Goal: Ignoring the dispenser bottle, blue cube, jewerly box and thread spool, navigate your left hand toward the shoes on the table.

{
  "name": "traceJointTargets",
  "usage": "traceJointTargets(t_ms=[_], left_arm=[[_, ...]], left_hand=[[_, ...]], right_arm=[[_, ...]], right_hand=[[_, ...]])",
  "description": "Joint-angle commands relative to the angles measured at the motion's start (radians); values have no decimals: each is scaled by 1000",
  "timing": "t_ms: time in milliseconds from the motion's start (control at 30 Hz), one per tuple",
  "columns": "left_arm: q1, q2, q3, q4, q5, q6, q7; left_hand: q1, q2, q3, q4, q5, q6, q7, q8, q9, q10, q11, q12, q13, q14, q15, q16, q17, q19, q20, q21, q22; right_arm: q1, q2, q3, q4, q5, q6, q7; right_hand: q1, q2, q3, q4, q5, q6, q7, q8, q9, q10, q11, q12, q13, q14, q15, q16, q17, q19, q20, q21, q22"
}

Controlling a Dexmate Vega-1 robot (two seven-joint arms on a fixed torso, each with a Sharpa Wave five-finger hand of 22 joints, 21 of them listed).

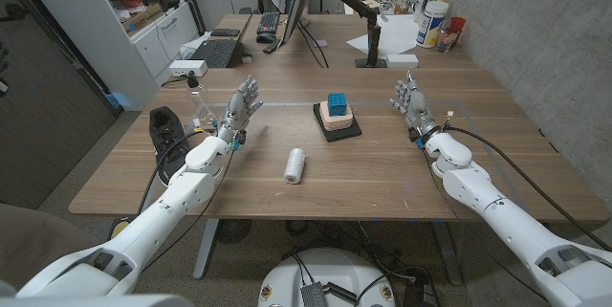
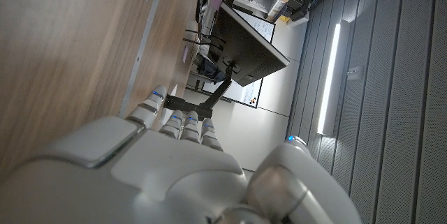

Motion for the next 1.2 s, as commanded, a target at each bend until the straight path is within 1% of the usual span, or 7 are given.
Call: traceJointTargets(t_ms=[33, 200, 533, 1033, 1200], left_arm=[[5, 2, -10, -8, -9, -3, 0], [7, 5, -9, -9, -8, -1, -3], [9, 9, -3, -24, 5, -6, -5], [16, 24, 4, -70, 53, -29, 16], [24, 29, 3, -88, 76, -40, 34]], left_hand=[[11, 1, 7, 2, 4, 1, -8, 6, 2, -8, -3, 7, 3, -12, -4, 6, 3, 0, 4, 4, 2], [12, 2, 8, 1, 4, 2, -8, 6, 2, -6, 1, 7, 3, -12, -4, 6, 3, 1, 5, 4, 2], [13, 3, 9, 1, 4, 2, -7, 6, 2, -7, -4, 7, 3, -13, -4, 6, 3, -1, 5, 4, 2], [14, 3, 9, 0, 3, 4, -9, 5, 2, -7, -3, 7, 3, -25, -5, 2, 3, -8, 5, 1, 2], [14, 3, 9, 0, 3, 5, -8, 6, 2, -8, -3, 7, 3, -28, -4, 1, 3, -12, 7, 0, 2]], right_arm=[[18, 2, -9, 0, -10, -15, 0], [13, 0, -8, -7, -11, -16, -6], [4, -6, -3, -15, -8, -19, -9], [-2, -6, 0, -9, -11, -4, -12], [-9, -10, 4, -20, -11, -7, -21]], right_hand=[[9, -2, -1, 8, 5, -7, -1, 5, 4, -2, 10, 6, 2, -7, 0, 6, 4, 5, 0, 6, 3], [9, -2, -2, 8, 5, -6, -1, 6, 4, -2, 9, 6, 2, -6, 1, 6, 4, 5, 0, 6, 3], [8, -1, -3, 8, 5, -6, -1, 6, 4, -2, 8, 5, 2, -7, -1, 6, 5, 5, 0, 6, 3], [7, 0, -4, 8, 5, -6, -2, 5, 4, -3, 9, 5, 2, -8, 1, 5, 5, 4, 0, 5, 3], [7, 1, -4, 8, 5, -7, -2, 5, 4, -3, 8, 5, 2, -8, 1, 5, 5, 3, 1, 5, 3]])
